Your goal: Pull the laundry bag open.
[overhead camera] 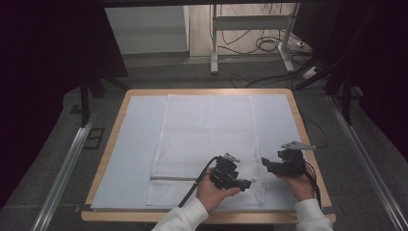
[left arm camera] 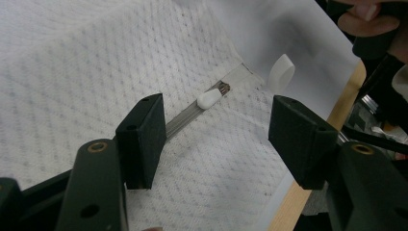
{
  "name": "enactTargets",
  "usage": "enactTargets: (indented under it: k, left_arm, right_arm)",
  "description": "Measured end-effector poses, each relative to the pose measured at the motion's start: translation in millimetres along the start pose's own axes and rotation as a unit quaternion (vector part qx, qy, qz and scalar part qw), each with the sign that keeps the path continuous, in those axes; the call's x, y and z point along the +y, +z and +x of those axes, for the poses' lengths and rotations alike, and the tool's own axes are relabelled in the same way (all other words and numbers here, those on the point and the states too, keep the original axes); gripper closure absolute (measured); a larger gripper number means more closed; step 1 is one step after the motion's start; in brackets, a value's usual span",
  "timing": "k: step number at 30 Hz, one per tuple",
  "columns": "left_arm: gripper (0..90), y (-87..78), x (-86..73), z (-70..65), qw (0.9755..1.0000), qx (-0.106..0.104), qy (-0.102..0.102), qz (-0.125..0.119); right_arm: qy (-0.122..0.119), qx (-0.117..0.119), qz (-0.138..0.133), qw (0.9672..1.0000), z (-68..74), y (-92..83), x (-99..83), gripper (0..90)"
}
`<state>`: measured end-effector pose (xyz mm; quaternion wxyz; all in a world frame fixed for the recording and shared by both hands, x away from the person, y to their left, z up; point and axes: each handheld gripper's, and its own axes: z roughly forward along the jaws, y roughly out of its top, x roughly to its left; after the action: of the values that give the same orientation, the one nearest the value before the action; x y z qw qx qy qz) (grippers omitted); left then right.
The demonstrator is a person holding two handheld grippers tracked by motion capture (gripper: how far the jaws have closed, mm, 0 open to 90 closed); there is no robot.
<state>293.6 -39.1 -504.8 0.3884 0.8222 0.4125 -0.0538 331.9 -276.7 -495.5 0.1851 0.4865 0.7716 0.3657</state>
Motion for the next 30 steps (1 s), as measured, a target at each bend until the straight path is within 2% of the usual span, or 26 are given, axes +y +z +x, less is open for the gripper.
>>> enactTargets:
  k: [15,20,25,30]
  left_arm:
    - [38.1,14.8,5.1,-0.8,0.9999,0.002,-0.004,0.012]
    - [40.4,19.0,8.1,1.3,0.9997,-0.006,-0.017,0.016]
    - [42.8,21.8,7.7,-0.6,0.9997,-0.006,-0.015,0.020]
    - [43.9,22.9,7.9,-2.3,0.9994,-0.018,-0.018,0.022]
  right_arm:
    - [-0.003,-0.001,-0.002,1.0000,0.2,-0.8,-0.2,25.7]
    - [-0.004,-0.003,-0.005,1.0000,0.2,-2.1,0.6,25.7]
    - [-0.006,-0.005,-0.003,1.0000,-1.0,-2.5,0.5,25.7]
    - [-0.004,-0.005,-0.004,1.0000,-1.3,-2.7,0.5,25.7]
